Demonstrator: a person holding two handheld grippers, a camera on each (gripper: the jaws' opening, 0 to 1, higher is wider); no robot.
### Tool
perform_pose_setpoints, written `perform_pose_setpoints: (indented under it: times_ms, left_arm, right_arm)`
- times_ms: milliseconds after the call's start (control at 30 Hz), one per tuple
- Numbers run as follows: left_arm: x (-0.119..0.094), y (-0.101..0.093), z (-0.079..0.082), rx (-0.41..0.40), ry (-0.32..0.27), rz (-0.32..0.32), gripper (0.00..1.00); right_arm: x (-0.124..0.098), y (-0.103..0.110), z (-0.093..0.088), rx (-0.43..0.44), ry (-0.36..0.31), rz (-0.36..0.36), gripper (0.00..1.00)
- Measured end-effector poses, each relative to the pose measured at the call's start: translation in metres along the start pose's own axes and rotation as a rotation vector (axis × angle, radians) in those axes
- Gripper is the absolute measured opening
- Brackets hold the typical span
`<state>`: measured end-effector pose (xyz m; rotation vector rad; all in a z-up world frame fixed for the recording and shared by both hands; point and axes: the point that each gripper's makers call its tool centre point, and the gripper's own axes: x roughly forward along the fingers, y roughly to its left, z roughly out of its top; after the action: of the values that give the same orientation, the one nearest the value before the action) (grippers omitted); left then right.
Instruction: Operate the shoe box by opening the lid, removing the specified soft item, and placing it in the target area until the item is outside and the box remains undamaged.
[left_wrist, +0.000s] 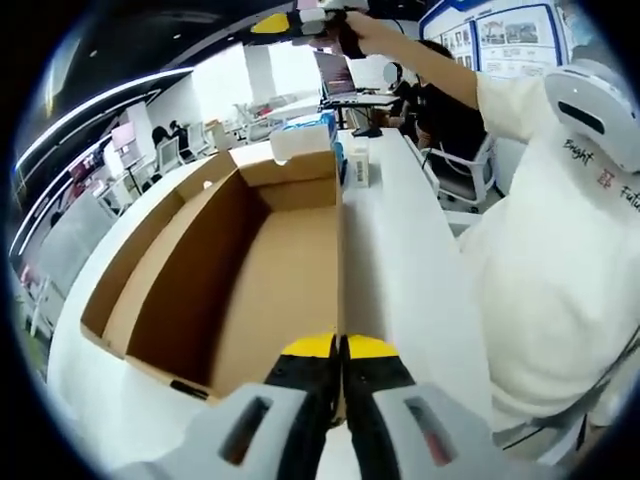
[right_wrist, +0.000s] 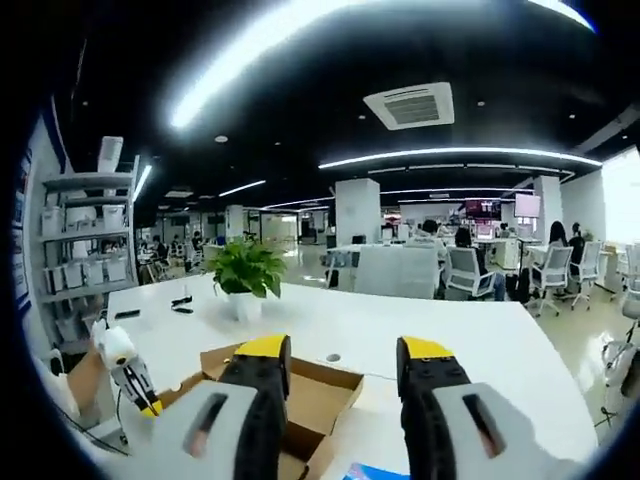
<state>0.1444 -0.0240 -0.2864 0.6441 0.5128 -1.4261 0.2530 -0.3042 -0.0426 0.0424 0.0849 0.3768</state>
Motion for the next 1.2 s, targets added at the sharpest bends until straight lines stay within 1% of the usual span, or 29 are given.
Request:
perform_pose_setpoints:
  times_ms: [100,200,233,267,300,333,367,400,433,467,500,533,567,600,633,700,733,767,800,833,867,933,1000,1033,1067,1100,1133,1167,1200]
  left_arm:
    - [0.000,0.000,0.000,-0.002,0.001,0.001,0.01]
    - [0.000,0.000,0.000,0.002,-0.002,0.007,0.01]
    - [0.000,0.000,0.000,0.003,-0.002,0.007,0.01]
    - [0.000,0.000,0.000,0.002,-0.002,0.007,0.01]
    - [0.000,0.000,0.000,0.001,-0.002,0.007,0.01]
    - [0.000,-0.001,0.000,0.004,-0.002,0.008,0.01]
    - [0.000,-0.001,0.000,0.005,-0.002,0.008,0.01]
    - [0.000,-0.001,0.000,0.006,-0.003,0.009,0.01]
    - [0.000,-0.001,0.000,0.010,-0.005,0.010,0.01]
    - [0.000,-0.001,0.000,0.016,-0.006,0.011,0.01]
    - [0.000,-0.001,0.000,0.021,-0.003,0.010,0.01]
    - [0.000,-0.001,0.000,0.021,-0.001,0.009,0.01]
    - [0.000,-0.001,0.000,0.014,0.002,0.008,0.01]
    - [0.000,-0.001,0.000,0.009,0.002,0.007,0.01]
    - [0.000,-0.001,0.000,0.012,-0.001,0.008,0.01]
    - [0.000,-0.001,0.000,0.012,-0.001,0.010,0.01]
    - [0.000,-0.001,0.000,0.011,-0.001,0.011,0.01]
    - [0.000,-0.001,0.000,0.011,0.000,0.012,0.01]
    - [0.000,-0.001,0.000,0.015,0.001,0.013,0.01]
    - [0.000,-0.001,0.000,0.017,0.001,0.015,0.01]
    - [0.000,-0.001,0.000,0.019,0.000,0.016,0.01]
    - [0.000,-0.001,0.000,0.032,-0.004,0.019,0.01]
    - [0.000,-0.001,0.001,0.033,-0.006,0.018,0.01]
    - [0.000,-0.001,0.001,0.032,-0.005,0.016,0.01]
    - [0.000,-0.002,0.001,0.037,-0.003,0.013,0.01]
    - [0.000,-0.002,0.001,0.042,-0.002,0.011,0.01]
    - [0.000,-0.001,0.001,0.039,-0.003,0.010,0.01]
    - [0.000,-0.001,0.001,0.021,-0.006,0.005,0.01]
    - [0.000,-0.001,0.001,0.022,-0.008,0.005,0.01]
  right_arm:
    - [0.006,-0.001,0.004,-0.010,0.004,0.009,0.38]
    - [0.009,-0.010,0.002,-0.054,0.031,-0.033,0.35]
    - [0.010,-0.010,0.000,-0.069,0.040,-0.033,0.33]
    - [0.009,-0.015,-0.008,-0.132,0.085,-0.046,0.25]
    - [0.009,-0.018,-0.014,-0.145,0.119,-0.059,0.17]
    - [0.012,-0.015,-0.013,-0.123,0.093,-0.040,0.15]
    - [0.012,-0.015,-0.012,-0.117,0.086,-0.033,0.19]
    - [0.015,-0.014,-0.012,-0.043,0.070,-0.026,0.24]
    - [0.017,-0.016,-0.015,-0.022,0.086,-0.026,0.27]
    - [0.018,-0.019,-0.017,-0.036,0.103,-0.027,0.26]
    - [0.019,-0.021,-0.022,-0.002,0.143,-0.031,0.26]
    - [0.022,-0.022,-0.019,0.014,0.142,-0.025,0.26]
    - [0.025,-0.024,-0.015,-0.001,0.138,-0.025,0.27]
    - [0.025,-0.025,-0.015,-0.022,0.154,-0.029,0.27]
    - [0.026,-0.029,-0.013,-0.059,0.167,-0.052,0.28]
    - [0.029,-0.034,-0.005,-0.132,0.135,-0.074,0.34]
    - [0.032,-0.036,-0.006,-0.137,0.143,-0.091,0.39]
    - [0.036,-0.034,-0.008,-0.115,0.147,-0.082,0.39]
    - [0.039,-0.029,-0.015,-0.061,0.169,-0.061,0.39]
    - [0.042,-0.025,-0.019,-0.038,0.183,-0.055,0.39]
    - [0.048,-0.021,-0.021,-0.057,0.175,-0.053,0.39]
    - [0.055,-0.011,-0.030,-0.069,0.212,-0.045,0.41]
    - [0.061,-0.003,-0.033,-0.066,0.215,-0.033,0.42]
    - [0.064,-0.002,-0.037,-0.060,0.233,-0.031,0.42]
    - [0.068,0.003,-0.046,-0.027,0.288,-0.005,0.41]
    - [0.072,0.006,-0.051,0.001,0.312,0.013,0.39]
    - [0.075,0.005,-0.053,0.023,0.318,0.004,0.35]
    - [0.079,0.000,-0.057,0.025,0.329,-0.020,0.33]
    - [0.085,-0.001,-0.058,0.023,0.330,-0.017,0.33]
